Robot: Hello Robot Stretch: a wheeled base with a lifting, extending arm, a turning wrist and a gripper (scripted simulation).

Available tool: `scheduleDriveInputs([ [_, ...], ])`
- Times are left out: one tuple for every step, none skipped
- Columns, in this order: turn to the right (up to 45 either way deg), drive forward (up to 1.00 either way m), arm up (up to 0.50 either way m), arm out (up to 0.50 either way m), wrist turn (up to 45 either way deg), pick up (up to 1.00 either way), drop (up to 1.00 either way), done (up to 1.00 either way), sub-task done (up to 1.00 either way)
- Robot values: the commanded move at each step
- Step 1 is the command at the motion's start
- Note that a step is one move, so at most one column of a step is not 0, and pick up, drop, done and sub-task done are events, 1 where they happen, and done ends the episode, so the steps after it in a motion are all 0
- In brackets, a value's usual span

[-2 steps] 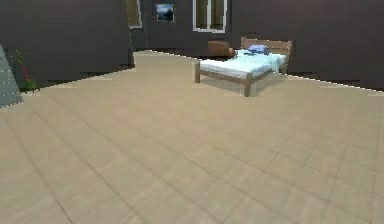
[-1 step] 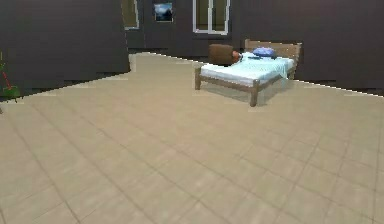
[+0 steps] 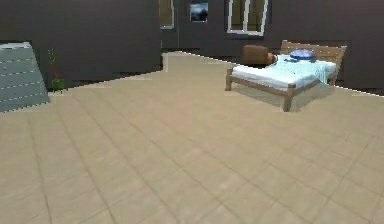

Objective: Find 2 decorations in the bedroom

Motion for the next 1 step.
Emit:
scheduleDriveInputs([
  [0.0, 1.00, 0.00, 0.00, 0.0, 0.00, 0.00, 0.00, 0.00],
])
